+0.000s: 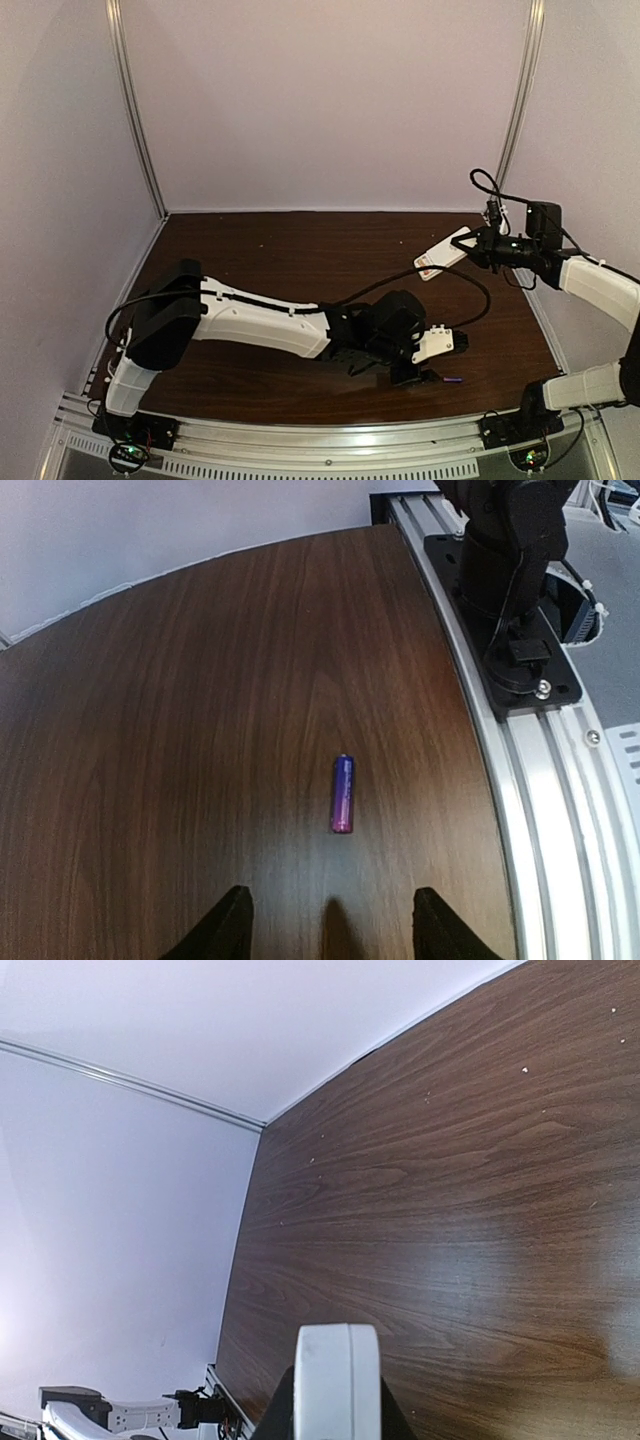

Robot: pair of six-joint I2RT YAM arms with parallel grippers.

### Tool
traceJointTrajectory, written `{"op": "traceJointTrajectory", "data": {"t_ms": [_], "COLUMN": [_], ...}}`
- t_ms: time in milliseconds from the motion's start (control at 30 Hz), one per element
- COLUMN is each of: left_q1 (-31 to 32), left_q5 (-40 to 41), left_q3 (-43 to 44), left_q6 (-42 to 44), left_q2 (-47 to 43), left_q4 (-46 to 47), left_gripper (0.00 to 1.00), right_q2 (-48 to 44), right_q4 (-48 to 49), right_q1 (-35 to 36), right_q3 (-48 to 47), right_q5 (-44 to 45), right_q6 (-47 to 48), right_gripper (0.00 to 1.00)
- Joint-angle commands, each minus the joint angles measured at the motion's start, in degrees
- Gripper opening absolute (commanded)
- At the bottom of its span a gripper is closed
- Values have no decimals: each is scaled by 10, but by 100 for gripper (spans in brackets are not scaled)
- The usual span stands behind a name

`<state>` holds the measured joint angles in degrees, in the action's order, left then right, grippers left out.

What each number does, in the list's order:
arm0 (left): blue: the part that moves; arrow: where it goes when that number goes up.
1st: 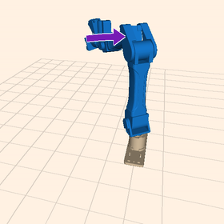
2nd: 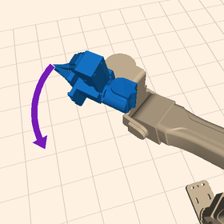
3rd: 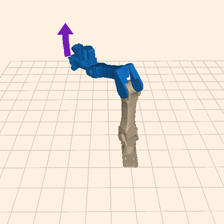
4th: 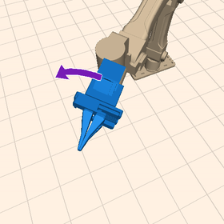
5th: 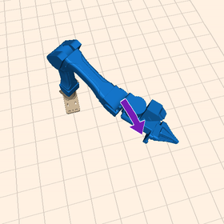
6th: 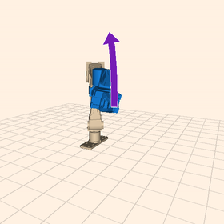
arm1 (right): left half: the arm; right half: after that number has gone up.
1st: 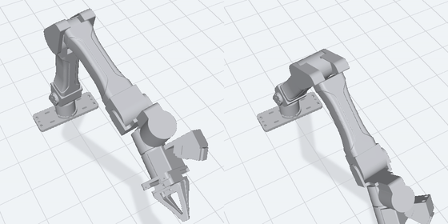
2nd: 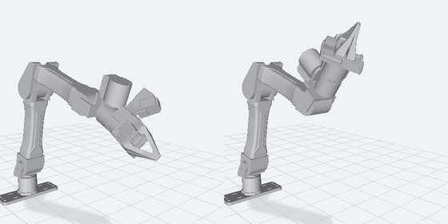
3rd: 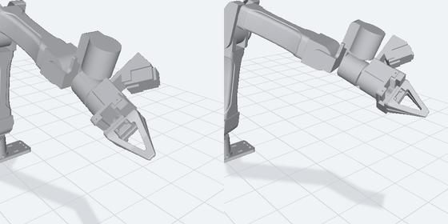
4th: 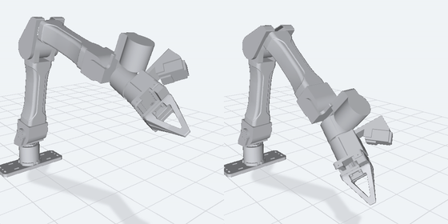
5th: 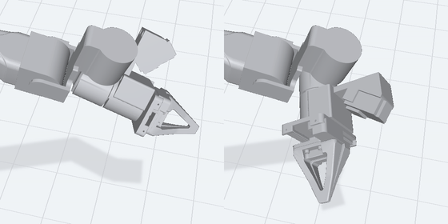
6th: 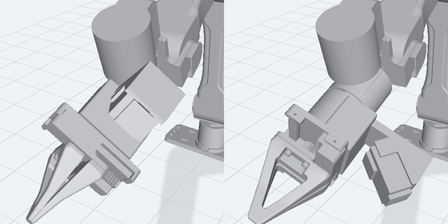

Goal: Load the batteries into the remote control
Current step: Move the battery to the center of the board.

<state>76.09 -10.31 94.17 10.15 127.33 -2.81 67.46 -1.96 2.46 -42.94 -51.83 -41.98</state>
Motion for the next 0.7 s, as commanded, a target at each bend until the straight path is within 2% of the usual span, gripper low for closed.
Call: {"op": "traceJointTrajectory", "data": {"t_ms": [0,433,667], "left_q1": [5,7,7], "left_q5": [-1,-44,-46], "left_q3": [66,176,241], "left_q6": [23,8,-5], "left_q2": [56,175,226], "left_q4": [-9,1,-39], "left_gripper": [55,46,35], "right_q2": [-15,-19,-17], "right_q4": [9,9,14], "right_q1": [-17,-39,-39], "right_q3": [13,21,23], "right_q5": [-19,-32,-38], "right_q6": [-1,1,-1], "right_gripper": [0,0,0]}}
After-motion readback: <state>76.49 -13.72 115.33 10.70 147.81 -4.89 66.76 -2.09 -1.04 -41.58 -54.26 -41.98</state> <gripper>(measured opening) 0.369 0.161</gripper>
